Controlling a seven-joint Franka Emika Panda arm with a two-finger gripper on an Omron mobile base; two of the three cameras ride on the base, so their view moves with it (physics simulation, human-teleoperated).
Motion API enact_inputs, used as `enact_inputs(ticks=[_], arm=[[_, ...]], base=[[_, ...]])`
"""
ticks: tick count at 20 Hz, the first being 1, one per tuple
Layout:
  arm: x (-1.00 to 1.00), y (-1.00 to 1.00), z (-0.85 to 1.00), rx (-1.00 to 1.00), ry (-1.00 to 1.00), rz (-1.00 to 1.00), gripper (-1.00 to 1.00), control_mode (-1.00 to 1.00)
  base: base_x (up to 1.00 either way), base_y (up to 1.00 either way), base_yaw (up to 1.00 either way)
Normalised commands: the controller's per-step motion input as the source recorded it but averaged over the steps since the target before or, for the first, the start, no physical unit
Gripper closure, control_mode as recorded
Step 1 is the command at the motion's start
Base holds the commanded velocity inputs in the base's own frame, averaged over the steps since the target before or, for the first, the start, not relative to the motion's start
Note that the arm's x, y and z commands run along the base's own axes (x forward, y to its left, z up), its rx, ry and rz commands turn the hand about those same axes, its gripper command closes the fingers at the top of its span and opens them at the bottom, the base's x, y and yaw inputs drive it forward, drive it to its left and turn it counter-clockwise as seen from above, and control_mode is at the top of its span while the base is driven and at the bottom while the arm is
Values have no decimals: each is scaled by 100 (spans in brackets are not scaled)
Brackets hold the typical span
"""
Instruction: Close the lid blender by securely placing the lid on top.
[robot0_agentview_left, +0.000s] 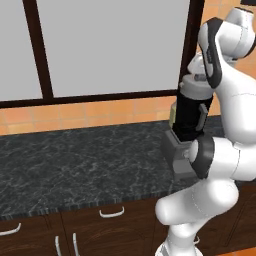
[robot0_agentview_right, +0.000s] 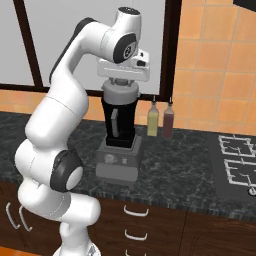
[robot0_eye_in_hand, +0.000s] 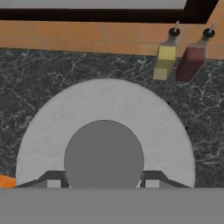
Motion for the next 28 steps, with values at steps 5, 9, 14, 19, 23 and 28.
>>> enact_inputs(ticks=[5, 9, 14, 19, 23, 28], arm=[[-7, 27, -4, -1, 0, 0, 100, -100], [-4, 27, -9, -13, 2, 0, 100, -100], [-38, 3, -14, -21, 0, 0, 100, -100], [-34, 0, -9, -9, -2, 0, 100, -100], [-20, 0, 19, 0, -15, -3, -100, -100], [-22, 0, 29, 0, -22, -7, -100, -100]], base=[[0, 0, 0], [0, 0, 0], [0, 0, 0], [0, 0, 0], [0, 0, 0], [0, 0, 0]])
